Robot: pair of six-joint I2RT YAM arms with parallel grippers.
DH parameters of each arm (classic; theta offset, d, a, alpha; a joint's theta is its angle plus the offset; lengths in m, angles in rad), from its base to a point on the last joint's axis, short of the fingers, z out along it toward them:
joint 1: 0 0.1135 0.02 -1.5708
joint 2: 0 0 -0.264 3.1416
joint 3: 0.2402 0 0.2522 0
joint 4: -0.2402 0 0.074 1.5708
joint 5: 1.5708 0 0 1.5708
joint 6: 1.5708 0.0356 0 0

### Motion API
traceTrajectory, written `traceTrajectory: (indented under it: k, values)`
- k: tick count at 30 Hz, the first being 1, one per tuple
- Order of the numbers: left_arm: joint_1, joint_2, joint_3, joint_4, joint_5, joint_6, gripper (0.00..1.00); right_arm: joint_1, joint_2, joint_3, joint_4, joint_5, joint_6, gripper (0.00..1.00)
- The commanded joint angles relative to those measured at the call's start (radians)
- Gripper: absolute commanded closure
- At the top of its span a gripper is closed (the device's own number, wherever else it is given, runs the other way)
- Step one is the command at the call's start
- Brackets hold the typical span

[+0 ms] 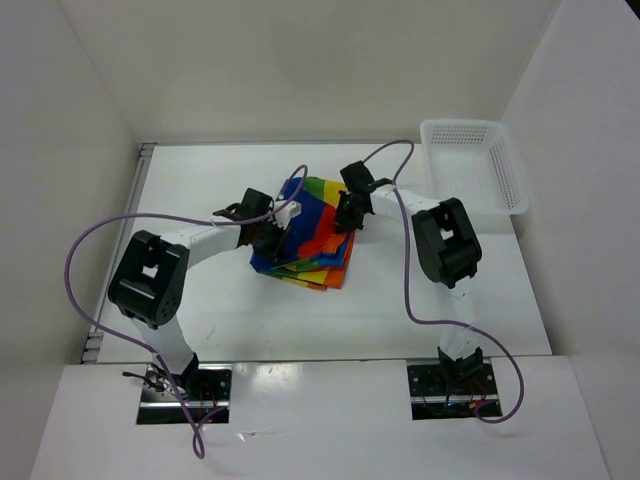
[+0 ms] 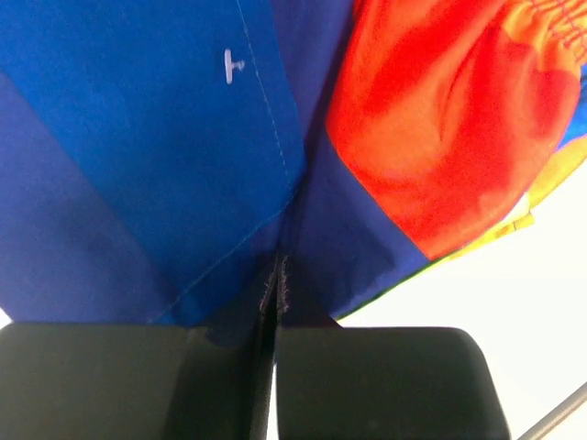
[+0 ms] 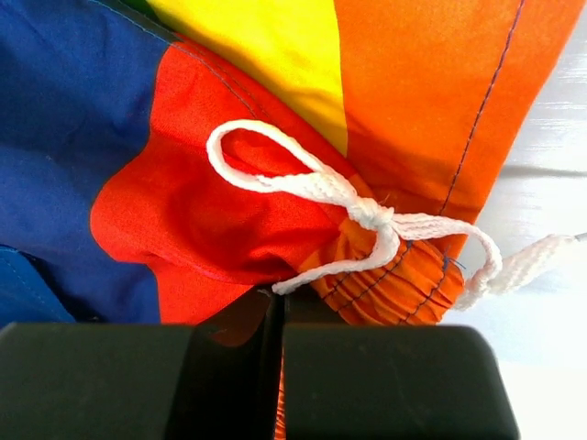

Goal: Fold and stack the shorts
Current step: Fold the shorts

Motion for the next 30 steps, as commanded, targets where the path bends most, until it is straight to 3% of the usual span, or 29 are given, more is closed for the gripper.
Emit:
traceTrajectory:
  k: [1,6,9,21,27,30]
  values:
    - [0.010,-0.087,0.033,-0.045,0.025,0.005,1.00,0.014,-0.045,0.009,-0.020,0.062,-0.021,1.00]
    - [0.070,-0.135,0.154,-0.066,0.066,0.005,1.00,0.034,-0.157,0.110,-0.117,0.062,-0.083,0.98]
    - [0.084,-0.069,0.210,-0.055,0.077,0.005,1.00,0.080,-0.195,0.095,-0.138,0.053,-0.114,0.98]
    - [0.102,0.201,0.288,0.094,0.111,0.005,1.00,0.164,-0.197,-0.313,0.064,-0.008,-0.045,0.98]
    - [0.112,0.247,0.256,0.114,0.111,0.005,1.00,0.164,-0.207,-0.270,0.034,0.033,-0.054,0.98]
    - [0.112,0.205,0.236,0.102,0.120,0.005,1.00,0.164,-0.278,-0.201,-0.017,0.075,-0.065,0.89]
